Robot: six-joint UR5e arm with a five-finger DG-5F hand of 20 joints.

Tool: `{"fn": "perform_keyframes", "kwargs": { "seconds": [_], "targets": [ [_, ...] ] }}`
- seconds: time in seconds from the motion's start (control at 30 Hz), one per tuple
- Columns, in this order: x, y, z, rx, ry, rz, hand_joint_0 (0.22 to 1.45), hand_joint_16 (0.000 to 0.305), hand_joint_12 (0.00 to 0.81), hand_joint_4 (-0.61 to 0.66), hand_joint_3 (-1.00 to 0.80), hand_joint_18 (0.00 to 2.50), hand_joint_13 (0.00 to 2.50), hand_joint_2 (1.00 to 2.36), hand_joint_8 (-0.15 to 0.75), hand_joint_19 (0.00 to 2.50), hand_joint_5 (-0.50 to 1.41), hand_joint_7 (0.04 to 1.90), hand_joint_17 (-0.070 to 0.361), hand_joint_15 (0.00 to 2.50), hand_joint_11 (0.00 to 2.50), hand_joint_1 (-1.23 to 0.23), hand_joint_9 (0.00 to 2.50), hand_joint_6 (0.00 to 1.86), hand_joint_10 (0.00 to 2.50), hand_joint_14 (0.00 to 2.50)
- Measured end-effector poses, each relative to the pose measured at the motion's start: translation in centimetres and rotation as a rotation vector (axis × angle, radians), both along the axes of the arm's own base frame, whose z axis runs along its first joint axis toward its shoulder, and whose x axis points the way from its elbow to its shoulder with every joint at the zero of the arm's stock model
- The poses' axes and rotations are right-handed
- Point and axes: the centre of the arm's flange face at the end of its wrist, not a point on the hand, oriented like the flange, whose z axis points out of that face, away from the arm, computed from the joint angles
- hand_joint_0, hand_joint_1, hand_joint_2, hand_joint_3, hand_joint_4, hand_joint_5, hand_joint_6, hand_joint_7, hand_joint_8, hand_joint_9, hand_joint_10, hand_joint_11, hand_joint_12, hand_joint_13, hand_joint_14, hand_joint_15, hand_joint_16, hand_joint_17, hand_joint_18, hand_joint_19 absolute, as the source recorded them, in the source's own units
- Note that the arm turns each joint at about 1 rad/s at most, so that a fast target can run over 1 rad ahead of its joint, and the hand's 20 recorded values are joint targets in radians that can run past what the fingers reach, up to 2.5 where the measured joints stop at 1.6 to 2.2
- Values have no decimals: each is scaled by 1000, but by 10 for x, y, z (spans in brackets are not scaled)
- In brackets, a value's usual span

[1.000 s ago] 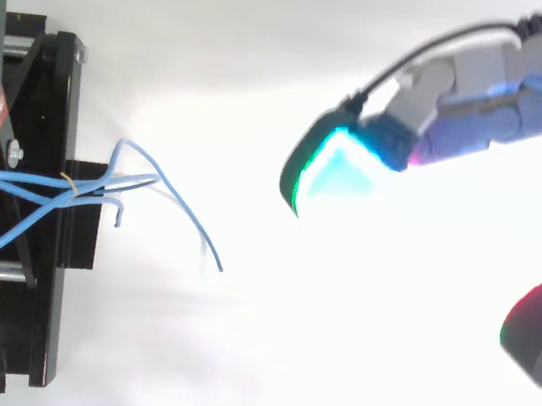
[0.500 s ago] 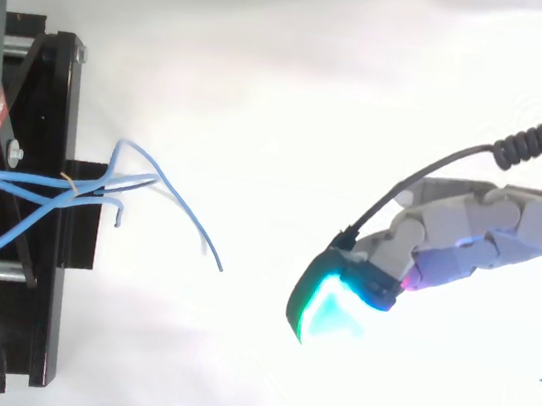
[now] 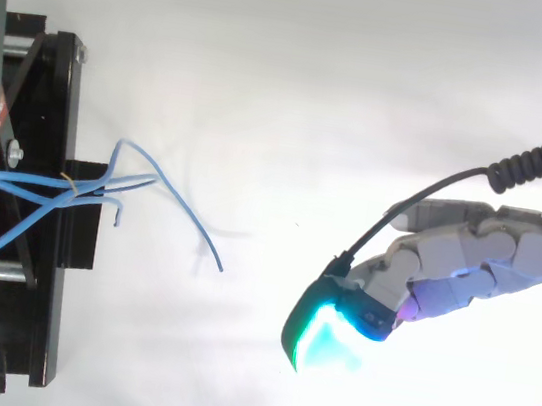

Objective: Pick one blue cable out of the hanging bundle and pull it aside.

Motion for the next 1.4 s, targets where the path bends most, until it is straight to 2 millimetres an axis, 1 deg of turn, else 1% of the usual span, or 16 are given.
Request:
{"fn": "perform_keyframes", "kwargs": {
  "seconds": [0.53,1.03,1.4],
  "targets": [
    [0,0,0,0,1,0,516,32,276,144,-444,65,471,1004,233,231,-203,793,72,196,142,-585,683,502,4,6],
    [0,0,0,0,0,0,517,32,280,145,-441,75,497,1005,234,237,-202,794,72,205,156,-585,688,502,4,7],
    [0,0,0,0,1,-1,529,28,276,166,-431,102,522,1006,241,270,-194,798,64,223,160,-587,698,502,5,7]
  ]
}}
